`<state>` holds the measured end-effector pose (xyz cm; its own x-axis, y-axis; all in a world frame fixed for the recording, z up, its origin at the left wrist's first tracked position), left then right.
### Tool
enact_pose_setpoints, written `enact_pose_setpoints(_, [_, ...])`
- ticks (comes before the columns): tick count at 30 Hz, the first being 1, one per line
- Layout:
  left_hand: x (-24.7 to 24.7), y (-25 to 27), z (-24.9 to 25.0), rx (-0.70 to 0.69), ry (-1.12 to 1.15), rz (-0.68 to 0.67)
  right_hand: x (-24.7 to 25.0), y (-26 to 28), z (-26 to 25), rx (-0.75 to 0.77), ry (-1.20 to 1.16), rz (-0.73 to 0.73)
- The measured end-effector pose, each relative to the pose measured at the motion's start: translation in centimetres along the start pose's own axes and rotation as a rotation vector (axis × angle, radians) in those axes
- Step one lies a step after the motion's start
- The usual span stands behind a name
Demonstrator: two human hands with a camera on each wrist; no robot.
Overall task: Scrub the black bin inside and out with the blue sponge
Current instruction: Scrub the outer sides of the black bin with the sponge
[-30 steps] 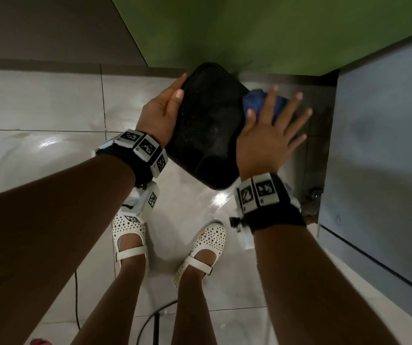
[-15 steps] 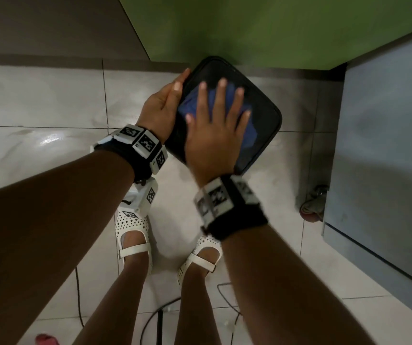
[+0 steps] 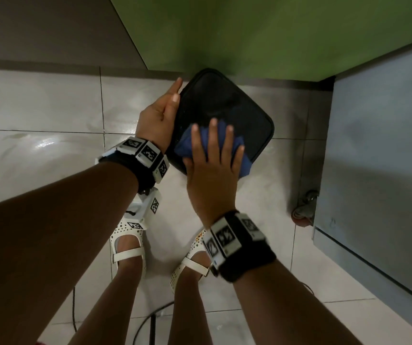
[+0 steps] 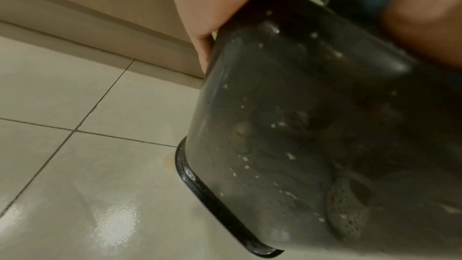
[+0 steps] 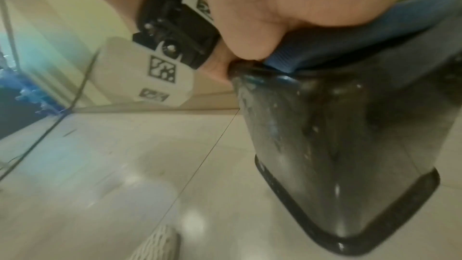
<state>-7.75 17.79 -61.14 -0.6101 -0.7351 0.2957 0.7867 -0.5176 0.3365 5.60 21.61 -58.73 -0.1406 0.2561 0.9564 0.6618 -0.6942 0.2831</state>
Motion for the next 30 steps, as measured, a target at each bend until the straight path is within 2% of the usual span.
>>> enact_pose_setpoints(4, [0.0,0.6,0.0,-0.011,-0.05,0.001,-0.2,0.6,2.0,0.182,0.041,-0.045])
enact_pose_setpoints(6, [-0.2,0.7,-0.1,-0.008,-0.061,0.0,0.1,-0.6,3.1,0.172,0.063,-0.039])
enact_pose_setpoints(9, [-0.4,0.8,-0.3,-0.006,-0.06,0.009,1.0,-2.8,4.4,0.046,0.009,0.002])
enact_pose_setpoints(13, [-1.1,1.2,-0.2,-0.02,-0.059,0.044,1.6,-5.6,5.4,-0.139,-0.046,-0.036])
enact_pose_setpoints(15, [-1.4,1.5,-0.2,-0.013,-0.053,0.072,2.1,-6.5,5.4,-0.235,-0.087,0.004])
enact_pose_setpoints(18, [-1.6,1.7,0.0,-0.012,-0.057,0.09,2.6,-7.5,5.5,-0.402,-0.134,0.016])
enact_pose_setpoints(20, [-1.7,1.7,0.0,-0.014,-0.072,0.083,3.3,-8.3,6.2,-0.553,-0.252,0.027])
enact_pose_setpoints(23, [-1.6,1.7,0.3,-0.017,-0.11,0.097,3.7,-9.3,8.1,-0.791,-0.583,-0.061])
enact_pose_setpoints(26, [-1.8,2.0,0.6,-0.006,-0.119,0.105,4.0,-9.3,9.4,-0.866,-0.745,-0.095])
enact_pose_setpoints(30, [-1.8,1.9,0.4,0.026,-0.106,0.118,3.9,-10.0,11.0,-0.948,-0.901,-0.287])
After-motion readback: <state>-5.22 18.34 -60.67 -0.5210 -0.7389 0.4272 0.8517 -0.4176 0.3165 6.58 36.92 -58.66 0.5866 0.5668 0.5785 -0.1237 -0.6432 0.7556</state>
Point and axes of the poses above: each hand's wrist, its own y-axis away from the middle knuckle, its own x-axis out of the back of the hand, z = x × y, the point moved 4 cm from there along -y, towards the middle knuckle, and after that the axes turned 12 degrees about -x, right-handed, at the moved point
